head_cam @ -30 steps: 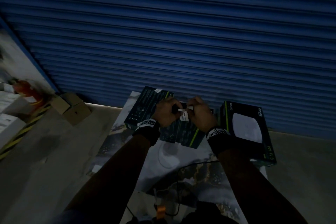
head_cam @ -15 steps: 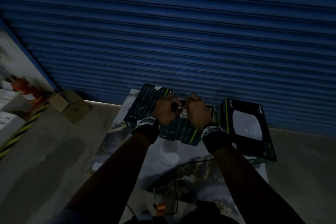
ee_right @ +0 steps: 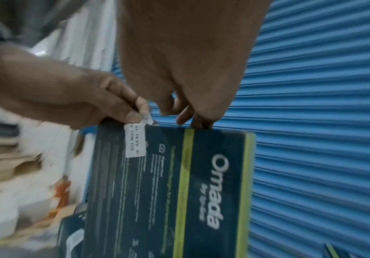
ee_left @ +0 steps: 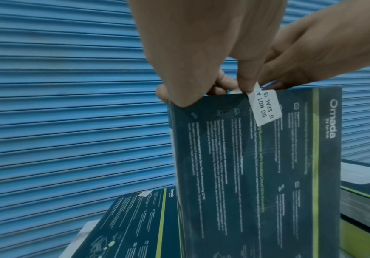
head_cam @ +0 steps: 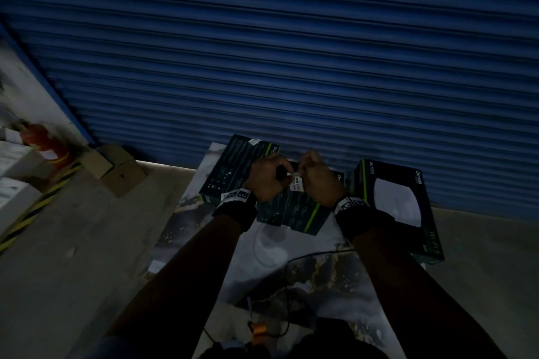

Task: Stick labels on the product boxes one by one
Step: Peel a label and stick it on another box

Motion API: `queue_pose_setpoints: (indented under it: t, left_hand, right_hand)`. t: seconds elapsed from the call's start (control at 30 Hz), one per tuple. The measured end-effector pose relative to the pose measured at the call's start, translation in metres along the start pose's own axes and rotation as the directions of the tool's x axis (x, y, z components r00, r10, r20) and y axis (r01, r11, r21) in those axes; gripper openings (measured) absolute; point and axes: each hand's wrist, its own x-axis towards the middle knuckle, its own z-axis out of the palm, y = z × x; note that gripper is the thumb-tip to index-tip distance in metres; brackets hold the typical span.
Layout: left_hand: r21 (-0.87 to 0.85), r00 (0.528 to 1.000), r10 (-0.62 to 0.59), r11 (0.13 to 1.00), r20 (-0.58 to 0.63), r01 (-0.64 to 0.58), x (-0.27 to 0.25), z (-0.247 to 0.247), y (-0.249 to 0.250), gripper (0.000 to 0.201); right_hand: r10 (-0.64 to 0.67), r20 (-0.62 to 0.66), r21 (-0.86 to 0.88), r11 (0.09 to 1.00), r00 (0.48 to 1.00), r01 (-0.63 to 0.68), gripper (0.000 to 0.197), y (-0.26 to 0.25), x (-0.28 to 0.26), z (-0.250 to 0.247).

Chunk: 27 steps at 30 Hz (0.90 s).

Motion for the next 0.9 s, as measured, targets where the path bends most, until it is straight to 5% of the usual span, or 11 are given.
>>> queue_pose_setpoints:
  t: [0.1,0.33,0.53,0.8,0.9]
  left_hand:
    - [0.011,1.000,-0.003,1.000,0.006,0.003,0.000,0.000,0.000,0.017]
    - [-0.002,1.000,0.001,1.000,0.000,-0.001,0.000,0.001,0.001,0.018]
    - [-0.007,1.000,-0.009,1.000,-0.028,0.009,0.001,0.002,0.000,0.017]
    - [0.001,1.000,-0.027,1.000,0.005,0.027,0.002,0.000,0.001,0.026]
    - [0.003,1.000,-0.013,1.000,-0.009,0.013,0.000,0.001,0.000,0.024]
  right_hand:
    - [0.085,-0.154,0.137,0.989,0.984,-0.064,0.014,0.003,-0.006,-0.005]
    - [0.084,-0.184,0.121,0.991,0.979,-0.062,0.015,-0.004,-0.013,-0.005]
    - [0.097,-0.076,-0.069,0.992,0.992,-0.103,0.008,-0.014,-0.003,-0.008]
    - [0.066,-0.058,-0.218,0.973,0.996,-0.077,0.049,-0.020,0.000,-0.005]
    - [0.001,-0.039,-0.181,0.983,0.999,-0.008,0.045,-0.016,-0.004,-0.005]
